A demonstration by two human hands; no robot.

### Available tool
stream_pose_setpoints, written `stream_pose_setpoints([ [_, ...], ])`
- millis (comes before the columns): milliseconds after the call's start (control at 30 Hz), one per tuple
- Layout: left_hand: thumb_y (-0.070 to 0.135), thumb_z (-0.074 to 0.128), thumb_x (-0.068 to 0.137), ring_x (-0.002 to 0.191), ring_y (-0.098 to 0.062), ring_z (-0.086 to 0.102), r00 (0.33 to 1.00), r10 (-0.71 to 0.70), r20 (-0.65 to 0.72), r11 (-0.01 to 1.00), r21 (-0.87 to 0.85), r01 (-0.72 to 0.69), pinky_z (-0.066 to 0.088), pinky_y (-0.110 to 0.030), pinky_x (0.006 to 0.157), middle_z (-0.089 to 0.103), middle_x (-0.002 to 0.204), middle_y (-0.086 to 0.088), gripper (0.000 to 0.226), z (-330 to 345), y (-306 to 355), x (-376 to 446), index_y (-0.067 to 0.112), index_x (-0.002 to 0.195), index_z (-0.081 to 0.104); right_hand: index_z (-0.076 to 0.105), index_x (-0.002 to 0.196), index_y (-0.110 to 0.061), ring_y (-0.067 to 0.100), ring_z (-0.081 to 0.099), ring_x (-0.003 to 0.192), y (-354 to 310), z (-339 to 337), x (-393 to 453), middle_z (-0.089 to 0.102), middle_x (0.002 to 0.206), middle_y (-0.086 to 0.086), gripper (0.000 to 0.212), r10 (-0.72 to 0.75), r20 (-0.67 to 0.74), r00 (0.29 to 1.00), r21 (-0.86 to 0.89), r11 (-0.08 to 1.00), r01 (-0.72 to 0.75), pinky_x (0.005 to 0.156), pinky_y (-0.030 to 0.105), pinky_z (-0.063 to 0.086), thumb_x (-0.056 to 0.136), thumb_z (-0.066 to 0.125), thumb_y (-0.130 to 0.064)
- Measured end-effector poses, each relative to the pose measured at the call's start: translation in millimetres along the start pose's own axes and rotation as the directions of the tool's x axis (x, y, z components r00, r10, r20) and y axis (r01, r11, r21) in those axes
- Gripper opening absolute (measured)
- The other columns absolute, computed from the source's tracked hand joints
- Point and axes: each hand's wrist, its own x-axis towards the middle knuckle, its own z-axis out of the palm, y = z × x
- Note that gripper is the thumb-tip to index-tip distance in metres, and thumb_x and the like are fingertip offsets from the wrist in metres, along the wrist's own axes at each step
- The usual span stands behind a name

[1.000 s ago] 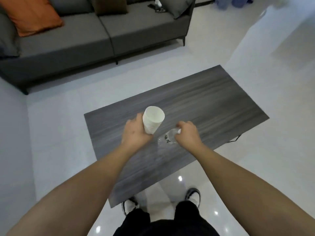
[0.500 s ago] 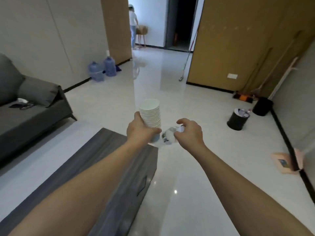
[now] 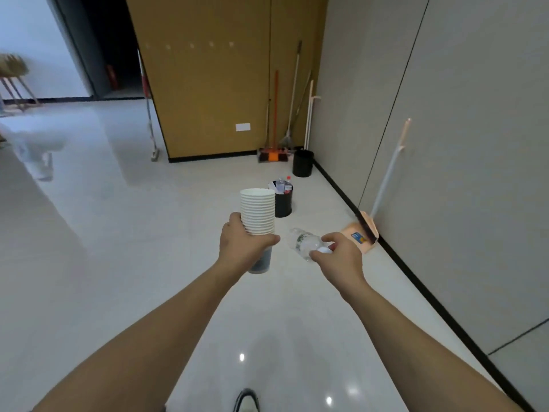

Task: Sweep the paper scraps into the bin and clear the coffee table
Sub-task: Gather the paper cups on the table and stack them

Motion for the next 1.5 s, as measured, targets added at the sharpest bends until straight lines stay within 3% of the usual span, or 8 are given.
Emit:
stream_pose_setpoints([
  [233,0.037,0.086,0.054,0.082,-0.002,0.054,0.986,-0.119,0.121,0.993,0.035,0.115,0.043,-0.022,0.054,0.053,0.095,0.013,0.074,40.5,-18.2,185.7,0.028,0.111,0.038,0.065,0.117,-0.015,0.026,0.061,0.094,-17.7,51.2,157.5,0.063,0.107,0.008,0.038,0.13,-0.04,0.991,-0.002,0.992,-0.13,0.079,0.034,0.053,0.08,0.069,-0.015],
  [467,0.039,0.084,0.052,0.078,-0.005,0.056,0.971,-0.163,0.174,0.977,0.168,0.134,0.042,-0.02,0.05,0.055,0.091,0.01,0.069,98.1,-32.7,329.1,0.029,0.104,0.04,0.065,0.112,-0.014,0.024,0.064,0.089,2.8,90.3,290.8,0.062,0.092,-0.001,0.034,0.278,-0.021,0.96,0.051,0.96,-0.276,0.077,0.032,0.053,0.078,0.072,-0.014],
  [633,0.038,0.084,0.052,0.077,-0.008,0.058,0.971,-0.201,0.132,0.966,0.192,0.174,0.044,-0.021,0.052,0.057,0.09,0.007,0.066,155.8,-48.2,438.5,0.028,0.101,0.042,0.065,0.114,-0.013,0.023,0.063,0.087,24.3,115.5,421.6,0.064,0.096,0.004,0.036,0.298,0.02,0.954,0.083,0.951,-0.299,0.068,0.026,0.047,0.078,0.074,-0.014],
  [833,0.04,0.086,0.052,0.08,-0.008,0.057,0.948,-0.306,0.091,0.928,0.251,0.275,0.046,-0.023,0.057,0.056,0.092,0.006,0.071,212.2,-55.1,551.6,0.026,0.106,0.043,0.064,0.117,-0.014,0.024,0.063,0.094,30.0,129.2,573.3,0.065,0.108,0.007,0.041,0.368,0.114,0.923,0.05,0.925,-0.376,0.076,0.03,0.05,0.078,0.076,-0.015],
  [1033,0.05,0.086,0.057,0.082,-0.009,0.058,0.923,-0.384,0.039,0.908,0.198,0.369,0.045,-0.021,0.054,0.055,0.094,0.007,0.074,249.1,-65.9,656.0,0.028,0.112,0.042,0.065,0.117,-0.014,0.025,0.064,0.095,26.8,155.7,691.7,0.066,0.108,0.008,0.04,0.408,0.16,0.899,-0.048,0.913,-0.406,0.083,0.035,0.053,0.079,0.076,-0.016],
  [1233,0.074,0.072,0.062,0.081,-0.008,0.059,0.862,-0.506,0.031,0.861,0.074,0.503,0.047,-0.026,0.059,0.057,0.094,0.008,0.077,280.5,-105.2,787.7,0.024,0.113,0.042,0.066,0.115,-0.014,0.023,0.062,0.097,32.2,209.2,810.5,0.064,0.101,0.003,0.04,0.441,0.16,0.883,-0.127,0.897,-0.424,0.085,0.034,0.051,0.078,0.078,-0.021],
  [1400,0.045,0.087,0.063,0.095,-0.023,0.066,0.737,-0.661,0.142,0.726,-0.128,0.676,0.056,-0.045,0.084,0.064,0.108,-0.004,0.075,301.1,-149.8,901.7,0.016,0.119,0.047,0.065,0.117,-0.012,0.025,0.063,0.101,35.9,257.2,904.2,0.065,0.109,0.006,0.042,0.516,0.166,0.84,-0.205,0.851,-0.483,0.093,0.038,0.052,0.079,0.079,-0.023],
  [1500,0.03,0.089,0.061,0.096,-0.023,0.066,0.671,-0.71,0.213,0.659,-0.135,0.74,0.057,-0.041,0.075,0.065,0.111,-0.005,0.073,305.6,-170.5,950.1,0.016,0.121,0.05,0.066,0.115,-0.014,0.021,0.063,0.096,32.8,283.0,956.2,0.067,0.109,0.006,0.04,0.55,0.148,0.822,-0.245,0.826,-0.508,0.087,0.034,0.052,0.078,0.078,-0.025],
])
